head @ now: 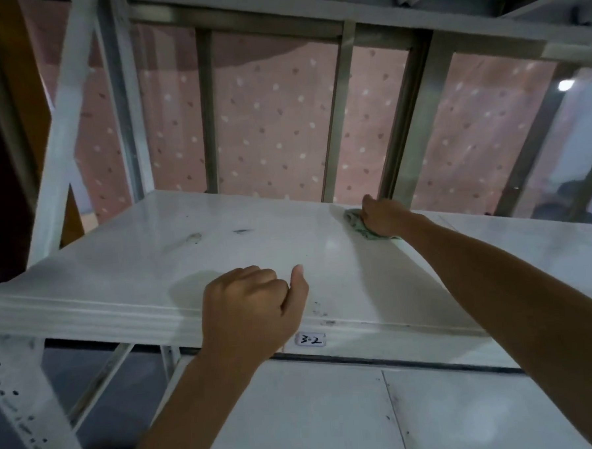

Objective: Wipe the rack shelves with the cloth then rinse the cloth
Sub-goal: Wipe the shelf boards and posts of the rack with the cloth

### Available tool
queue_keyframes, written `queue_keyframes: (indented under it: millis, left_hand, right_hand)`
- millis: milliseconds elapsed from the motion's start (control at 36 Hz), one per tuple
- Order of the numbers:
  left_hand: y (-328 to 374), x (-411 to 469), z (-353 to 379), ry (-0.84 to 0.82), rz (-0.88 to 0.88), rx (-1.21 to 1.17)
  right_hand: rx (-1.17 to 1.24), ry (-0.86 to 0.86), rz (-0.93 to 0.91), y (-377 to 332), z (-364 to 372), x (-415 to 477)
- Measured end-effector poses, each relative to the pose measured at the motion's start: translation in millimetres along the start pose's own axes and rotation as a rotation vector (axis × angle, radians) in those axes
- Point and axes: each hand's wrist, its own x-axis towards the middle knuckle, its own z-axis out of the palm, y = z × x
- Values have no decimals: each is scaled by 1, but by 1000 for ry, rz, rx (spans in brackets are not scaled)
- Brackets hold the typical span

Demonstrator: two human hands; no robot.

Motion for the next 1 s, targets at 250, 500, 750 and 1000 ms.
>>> queue_keyframes:
  millis: [250,500,750,1000]
  left_hand:
    - [-7,-6,2,26,-79,-145]
    - [-3,-3,1,10,-79,-131]
    - [-3,0,-4,-13,-61,-177]
    - [-3,0,-5,-26,-29,-241]
  right_hand:
    - [80,45,-276,-39,7,46]
    - [204,137,-869,-84,-12,-67]
    - [417,170,-924,-79,-13,-106]
    - [221,116,-357,-81,-3,2]
